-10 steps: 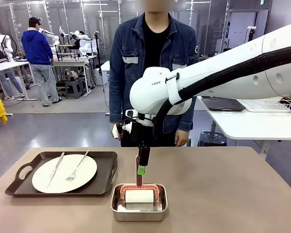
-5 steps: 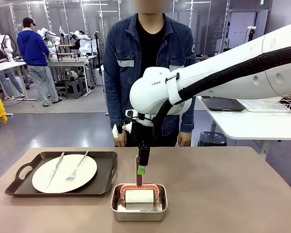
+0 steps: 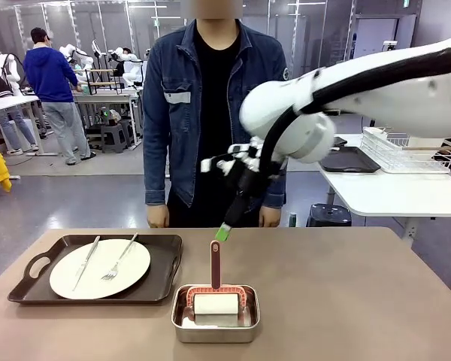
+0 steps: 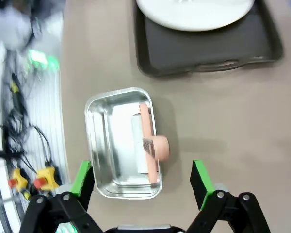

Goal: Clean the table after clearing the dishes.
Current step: When the right (or left) Handle tray is removed, use the right hand (or left hand) to clean the right (or left) side of the table with the Lint Roller.

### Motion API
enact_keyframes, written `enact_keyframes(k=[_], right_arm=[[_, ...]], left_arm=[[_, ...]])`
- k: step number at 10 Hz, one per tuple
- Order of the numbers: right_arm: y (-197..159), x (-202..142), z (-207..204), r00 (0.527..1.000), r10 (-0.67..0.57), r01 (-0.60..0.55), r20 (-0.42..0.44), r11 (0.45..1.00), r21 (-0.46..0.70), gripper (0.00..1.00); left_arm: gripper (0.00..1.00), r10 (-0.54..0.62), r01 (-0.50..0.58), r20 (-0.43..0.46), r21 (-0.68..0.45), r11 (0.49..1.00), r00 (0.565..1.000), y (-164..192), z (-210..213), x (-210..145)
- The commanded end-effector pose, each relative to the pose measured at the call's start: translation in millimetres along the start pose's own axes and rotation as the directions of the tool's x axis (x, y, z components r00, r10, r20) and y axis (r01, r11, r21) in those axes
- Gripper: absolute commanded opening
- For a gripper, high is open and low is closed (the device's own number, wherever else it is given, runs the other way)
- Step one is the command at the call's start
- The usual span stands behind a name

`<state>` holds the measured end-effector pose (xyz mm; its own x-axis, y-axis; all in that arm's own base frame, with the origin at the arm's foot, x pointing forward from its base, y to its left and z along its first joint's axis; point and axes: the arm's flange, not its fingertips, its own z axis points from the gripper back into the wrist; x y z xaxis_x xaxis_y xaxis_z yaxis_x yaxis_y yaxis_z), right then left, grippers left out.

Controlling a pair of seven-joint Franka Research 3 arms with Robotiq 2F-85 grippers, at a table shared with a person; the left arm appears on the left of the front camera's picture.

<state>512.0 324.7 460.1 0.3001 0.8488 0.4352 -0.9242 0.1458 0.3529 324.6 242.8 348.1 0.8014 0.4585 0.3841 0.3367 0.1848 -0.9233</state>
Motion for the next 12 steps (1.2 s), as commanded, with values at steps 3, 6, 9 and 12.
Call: enact_keyframes(k=[3,6,9,12], right_arm=[[10,-111,29,0.863,-0.384,0.265,0.328,0.897,0.354,1.0],[14,-221,66,0.731,-0.527,0.239,0.434,0.793,0.56,1.0],[10,-366,117,0.728,-0.53,0.164,0.435,0.75,0.64,1.0],[37,-503,159,0.549,-0.627,0.287,0.552,0.762,0.58,1.0]], left_arm=[[1.0,-0.015,0.015,-0.011,-0.01,1.0,1.0,-1,4,-1],[1.0,-0.015,0.015,-0.011,-0.01,1.0,1.0,-1,4,-1],[1.0,-0.015,0.015,-0.011,-0.01,1.0,1.0,-1,4,-1],[1.0,-0.015,0.015,-0.011,-0.01,1.0,1.0,-1,4,-1]])
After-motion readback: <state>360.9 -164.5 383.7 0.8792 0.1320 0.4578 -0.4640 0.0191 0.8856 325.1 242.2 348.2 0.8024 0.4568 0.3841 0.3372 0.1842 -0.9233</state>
